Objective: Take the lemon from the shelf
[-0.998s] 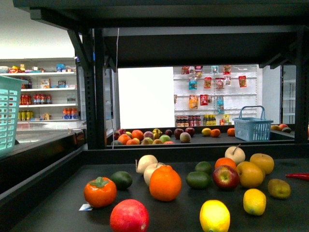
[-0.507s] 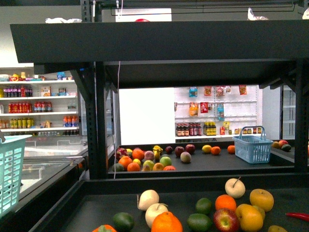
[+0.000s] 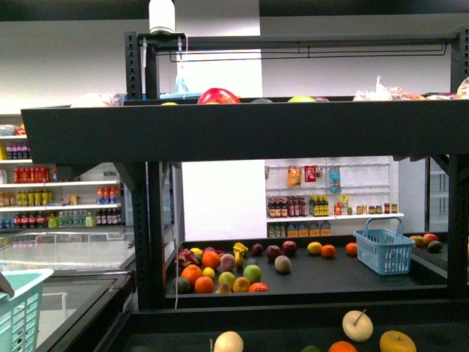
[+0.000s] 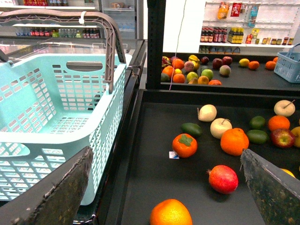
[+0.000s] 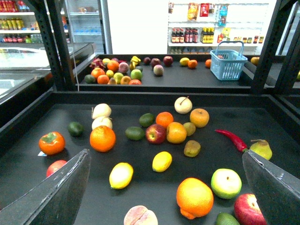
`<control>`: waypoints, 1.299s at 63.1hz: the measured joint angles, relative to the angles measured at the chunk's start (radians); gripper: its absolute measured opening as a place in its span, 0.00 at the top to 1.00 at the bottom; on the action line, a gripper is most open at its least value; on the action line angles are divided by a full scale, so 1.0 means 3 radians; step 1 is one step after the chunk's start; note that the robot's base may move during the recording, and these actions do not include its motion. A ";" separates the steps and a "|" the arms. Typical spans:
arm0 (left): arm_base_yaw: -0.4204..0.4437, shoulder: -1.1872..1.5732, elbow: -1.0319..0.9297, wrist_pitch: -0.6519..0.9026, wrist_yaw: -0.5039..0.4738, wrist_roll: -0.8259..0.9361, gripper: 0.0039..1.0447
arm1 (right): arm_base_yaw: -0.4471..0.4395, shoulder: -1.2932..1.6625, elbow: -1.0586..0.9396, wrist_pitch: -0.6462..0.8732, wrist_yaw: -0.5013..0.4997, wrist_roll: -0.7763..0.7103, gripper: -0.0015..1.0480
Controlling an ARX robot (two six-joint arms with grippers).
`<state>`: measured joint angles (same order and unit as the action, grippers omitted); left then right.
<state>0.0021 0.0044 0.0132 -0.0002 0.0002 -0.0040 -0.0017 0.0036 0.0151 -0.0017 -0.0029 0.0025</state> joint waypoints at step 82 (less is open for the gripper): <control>0.1567 0.5659 0.3520 0.1794 0.1558 -0.4406 0.08 | 0.0000 0.0000 0.0000 0.0000 -0.0001 0.0001 0.07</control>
<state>0.4721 1.7020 1.0691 0.5381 0.4675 -1.3258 -0.0017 0.0036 0.0151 -0.0017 -0.0032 0.0029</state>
